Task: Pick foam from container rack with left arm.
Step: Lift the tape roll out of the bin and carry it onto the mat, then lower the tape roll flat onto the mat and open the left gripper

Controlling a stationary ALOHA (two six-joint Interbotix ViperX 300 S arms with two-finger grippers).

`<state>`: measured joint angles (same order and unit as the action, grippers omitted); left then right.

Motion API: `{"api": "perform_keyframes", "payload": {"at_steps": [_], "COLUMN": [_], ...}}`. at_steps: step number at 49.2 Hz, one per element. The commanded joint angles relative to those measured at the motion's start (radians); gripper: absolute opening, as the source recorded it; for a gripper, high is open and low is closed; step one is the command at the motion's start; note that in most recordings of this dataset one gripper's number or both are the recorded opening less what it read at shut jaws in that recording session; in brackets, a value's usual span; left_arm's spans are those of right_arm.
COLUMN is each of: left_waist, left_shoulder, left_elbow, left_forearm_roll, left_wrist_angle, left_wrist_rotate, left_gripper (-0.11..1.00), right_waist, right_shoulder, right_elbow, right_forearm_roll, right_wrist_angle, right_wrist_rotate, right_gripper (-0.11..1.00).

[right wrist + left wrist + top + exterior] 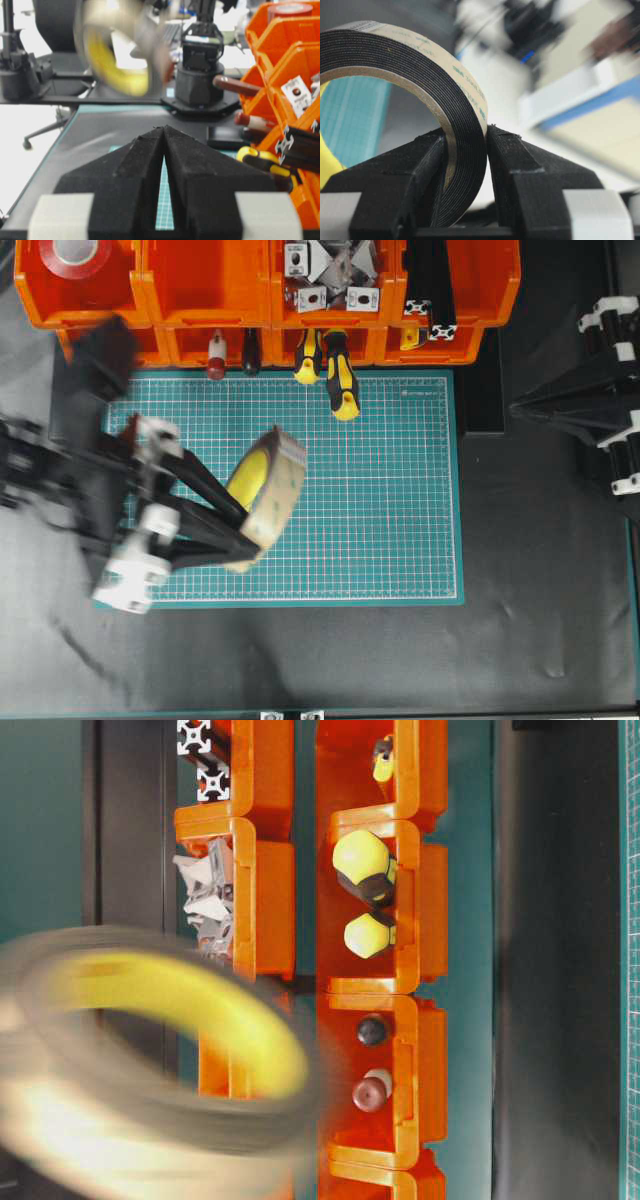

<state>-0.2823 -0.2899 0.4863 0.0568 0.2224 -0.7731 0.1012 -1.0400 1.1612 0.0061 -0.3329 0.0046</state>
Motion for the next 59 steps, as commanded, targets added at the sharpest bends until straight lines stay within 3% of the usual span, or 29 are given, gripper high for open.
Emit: {"api": "perform_keyframes", "payload": {"at_steps": [1, 22, 56, 59], "left_waist": [0.005, 0.012, 0.035, 0.034], "left_shoulder": [0.049, 0.118, 0.133, 0.135], "left_elbow": [-0.003, -0.003, 0.009, 0.012], "left_forearm_roll": [0.006, 0.006, 0.011, 0.009], "left_wrist_angle": [0.032, 0.109, 0.109, 0.107], "left_wrist_rotate": [0.005, 0.002, 0.017, 0.044], "left_gripper": [0.26, 0.26, 0.26, 0.32], "right_waist": [0.003, 0.002, 0.002, 0.002], "right_shoulder": [-0.003, -0.023, -0.025, -0.025], "right_elbow": [-0.04, -0.049, -0.049, -0.049], "right_forearm_roll": [0.002, 0.002, 0.002, 0.002], "right_wrist_angle": [0.0, 0.002, 0.009, 0.009], "right_wrist_rotate": [0.003, 0.002, 0.002, 0.002], "right_gripper": [0.0, 0.0, 0.0, 0.0]}}
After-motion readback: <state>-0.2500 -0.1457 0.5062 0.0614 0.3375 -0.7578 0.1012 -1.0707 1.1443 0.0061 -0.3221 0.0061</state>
